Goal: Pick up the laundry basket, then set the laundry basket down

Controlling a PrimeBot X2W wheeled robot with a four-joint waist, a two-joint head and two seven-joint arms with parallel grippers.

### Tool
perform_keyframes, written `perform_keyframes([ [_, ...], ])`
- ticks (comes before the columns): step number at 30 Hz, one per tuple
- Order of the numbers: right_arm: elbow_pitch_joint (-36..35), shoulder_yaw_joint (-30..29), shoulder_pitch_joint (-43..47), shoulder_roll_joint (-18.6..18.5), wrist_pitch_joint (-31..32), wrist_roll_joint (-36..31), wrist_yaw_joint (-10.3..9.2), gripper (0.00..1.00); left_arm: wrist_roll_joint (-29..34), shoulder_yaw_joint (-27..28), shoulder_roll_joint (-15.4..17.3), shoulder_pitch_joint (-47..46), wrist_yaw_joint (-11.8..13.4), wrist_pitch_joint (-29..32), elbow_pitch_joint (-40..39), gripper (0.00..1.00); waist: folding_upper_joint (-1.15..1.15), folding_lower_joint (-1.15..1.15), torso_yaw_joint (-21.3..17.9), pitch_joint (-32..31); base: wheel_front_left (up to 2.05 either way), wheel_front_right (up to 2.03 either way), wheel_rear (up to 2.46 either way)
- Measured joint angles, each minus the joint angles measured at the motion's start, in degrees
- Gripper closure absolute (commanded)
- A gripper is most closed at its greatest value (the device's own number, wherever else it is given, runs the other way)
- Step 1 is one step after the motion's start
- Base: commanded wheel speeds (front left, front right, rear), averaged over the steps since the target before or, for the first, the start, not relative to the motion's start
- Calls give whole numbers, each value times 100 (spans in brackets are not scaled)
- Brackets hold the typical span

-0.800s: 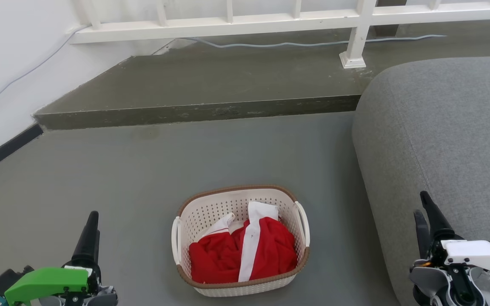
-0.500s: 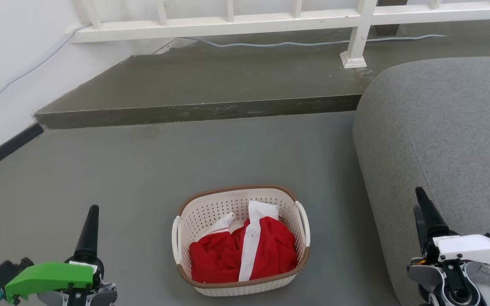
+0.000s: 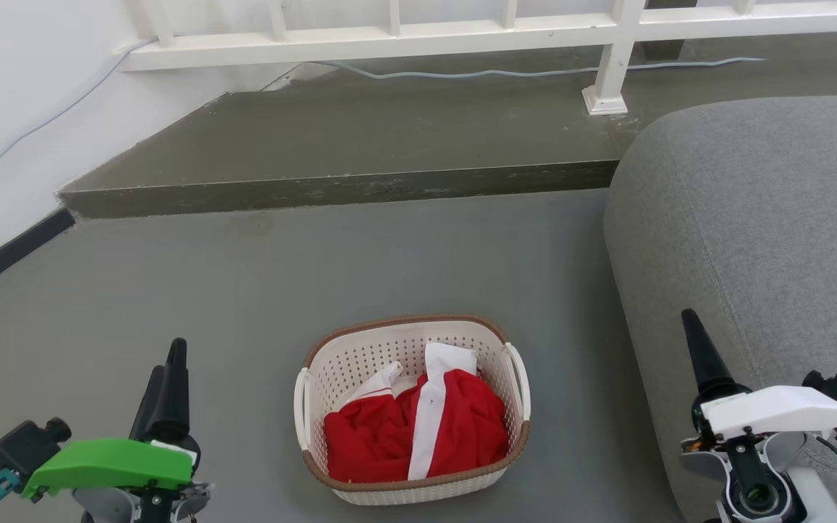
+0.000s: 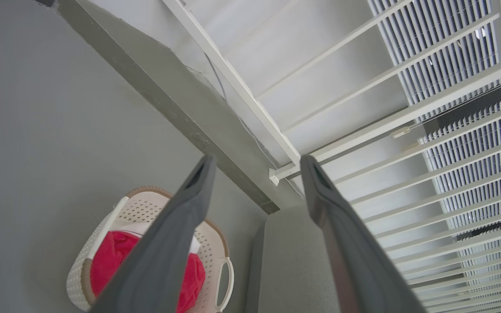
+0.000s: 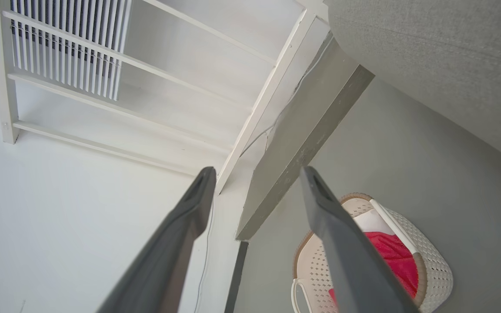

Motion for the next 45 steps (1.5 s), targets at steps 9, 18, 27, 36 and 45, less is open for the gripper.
perform_keyframes([
  [9,-55,289,-3,-15,-146,-846,-110,0,1006,-211,8,28,100,-152,-205,0,0,0,11,-3,0,0,0],
  [18,-54,548,-3,-20,-305,-1548,-255,0,1971,-465,34,142,249,-318,-321,0,0,0,20,-12,0,0,0],
  [27,-58,748,-3,-23,-428,-2100,-347,0,2699,-668,48,194,374,-447,-461,0,0,0,27,-20,0,0,0],
  [36,-99,926,-3,-35,-581,-2720,-411,0,3404,-860,67,265,500,-622,-623,0,0,0,33,-18,0,0,0],
  [45,-170,1099,-3,-42,-742,-3297,-509,0,4079,-1028,90,359,657,-780,-791,0,0,0,38,-9,0,0,0],
])
